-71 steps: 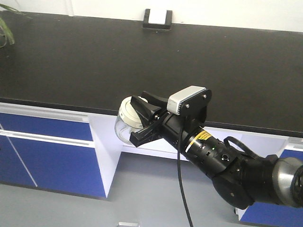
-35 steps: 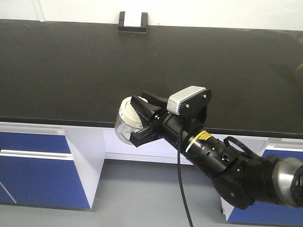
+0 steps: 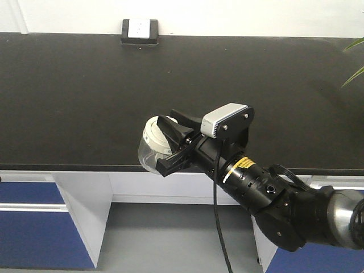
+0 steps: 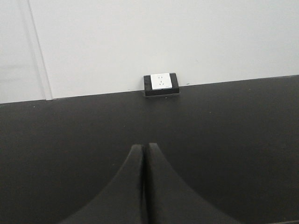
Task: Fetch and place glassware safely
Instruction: 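Hold the jar above the black benchtop with the right gripper while approaching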
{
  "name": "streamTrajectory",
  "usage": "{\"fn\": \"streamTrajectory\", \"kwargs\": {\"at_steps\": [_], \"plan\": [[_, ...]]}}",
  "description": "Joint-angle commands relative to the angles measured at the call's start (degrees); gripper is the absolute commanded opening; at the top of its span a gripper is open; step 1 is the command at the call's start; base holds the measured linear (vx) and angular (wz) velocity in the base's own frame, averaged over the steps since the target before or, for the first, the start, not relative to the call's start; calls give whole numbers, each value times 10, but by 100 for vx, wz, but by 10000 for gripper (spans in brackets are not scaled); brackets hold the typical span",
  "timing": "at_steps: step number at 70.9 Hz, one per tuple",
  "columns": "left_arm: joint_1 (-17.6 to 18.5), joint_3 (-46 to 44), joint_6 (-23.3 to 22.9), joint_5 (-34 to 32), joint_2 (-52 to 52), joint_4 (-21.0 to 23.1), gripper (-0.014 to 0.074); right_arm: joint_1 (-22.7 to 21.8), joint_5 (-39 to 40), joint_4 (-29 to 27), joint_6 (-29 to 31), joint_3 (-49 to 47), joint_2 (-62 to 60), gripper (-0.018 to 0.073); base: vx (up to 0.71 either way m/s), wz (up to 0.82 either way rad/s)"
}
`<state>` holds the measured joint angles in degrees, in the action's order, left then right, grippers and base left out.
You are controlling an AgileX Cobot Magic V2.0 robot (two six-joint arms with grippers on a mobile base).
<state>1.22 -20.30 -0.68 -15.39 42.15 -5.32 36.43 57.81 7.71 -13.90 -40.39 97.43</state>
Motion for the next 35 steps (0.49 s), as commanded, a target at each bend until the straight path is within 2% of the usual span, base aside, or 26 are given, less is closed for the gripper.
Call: {"fn": "streamTrajectory", "kwargs": {"at_steps": [1,35], "plan": [[3,-15,-4,-39,-1,5,-7,-2,61,-3,3,-17,-25,-3,11,-7],[3,-15,-4,-39,-1,5,-7,-2,58,-3,3,-17,-23,-3,12,-4]]}}
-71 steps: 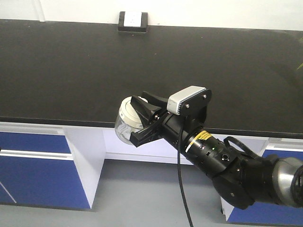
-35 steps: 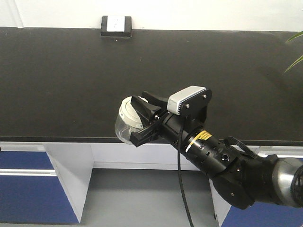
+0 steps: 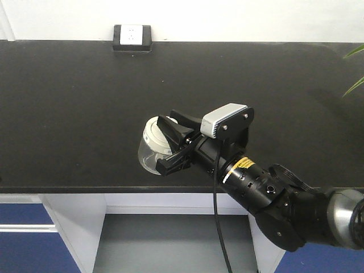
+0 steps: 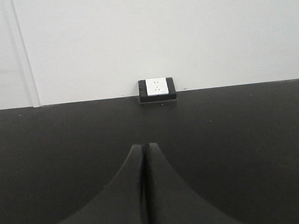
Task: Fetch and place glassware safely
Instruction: 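Hold the jar above the black benchtop with the right gripper while approaching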
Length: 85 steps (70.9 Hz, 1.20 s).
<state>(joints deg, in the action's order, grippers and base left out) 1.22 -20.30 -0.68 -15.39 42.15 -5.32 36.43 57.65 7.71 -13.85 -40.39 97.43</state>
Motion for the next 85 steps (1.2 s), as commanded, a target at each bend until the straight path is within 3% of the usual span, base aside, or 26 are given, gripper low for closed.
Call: {"fn": "streamTrajectory", "kwargs": {"at_steps": [1,85], "plan": [[3,-15,-4,-39,-1,5,-7,-2,60,-3,2,-17,-23,-3,13,0],[3,-15,-4,-39,-1,5,-7,-2,61,-2,2,-17,-23,-3,8,1]]}}
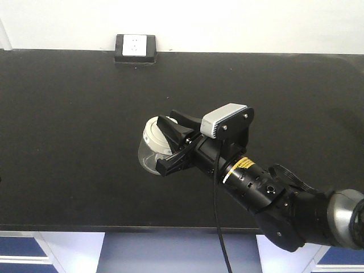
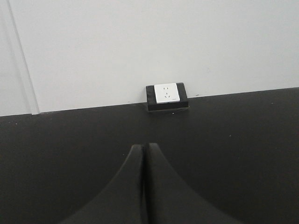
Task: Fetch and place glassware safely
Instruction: 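Hold the jar above the black benchtop with the right gripper while approaching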
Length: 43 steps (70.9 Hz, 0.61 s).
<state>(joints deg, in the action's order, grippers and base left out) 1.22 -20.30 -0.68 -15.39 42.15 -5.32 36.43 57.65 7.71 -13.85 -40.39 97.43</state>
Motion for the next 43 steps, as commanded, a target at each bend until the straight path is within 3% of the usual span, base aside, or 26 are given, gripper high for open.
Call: {"fn": "streamTrajectory", "kwargs": {"at_steps": [1,43], "plan": [[3,-15,-4,-39,-1,5,-7,-2,61,-2,2,-17,-23,-3,6,0],[3,-15,-4,-39,-1,5,-7,-2,61,-2,2,-17,-23,-3,6,-1]]}}
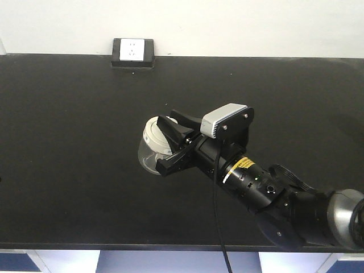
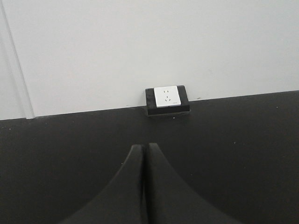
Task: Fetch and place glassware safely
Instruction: 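Hold the jar above the black benchtop with the right gripper while approaching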
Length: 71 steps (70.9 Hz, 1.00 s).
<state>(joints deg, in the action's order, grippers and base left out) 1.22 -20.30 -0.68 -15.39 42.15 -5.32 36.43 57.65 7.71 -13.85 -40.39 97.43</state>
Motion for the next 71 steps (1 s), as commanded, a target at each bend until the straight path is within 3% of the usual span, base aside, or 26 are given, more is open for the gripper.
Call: {"fn": "streamTrajectory", "kwargs": {"at_steps": [1,71], "plan": [[3,-15,-4,-39,-1,5,-7,-2,61,-2,2,-17,-23,-3,5,-1],[3,-15,-4,-39,-1,5,-7,-2,60,-2,2,-17,-23,-3,5,-1]]}}
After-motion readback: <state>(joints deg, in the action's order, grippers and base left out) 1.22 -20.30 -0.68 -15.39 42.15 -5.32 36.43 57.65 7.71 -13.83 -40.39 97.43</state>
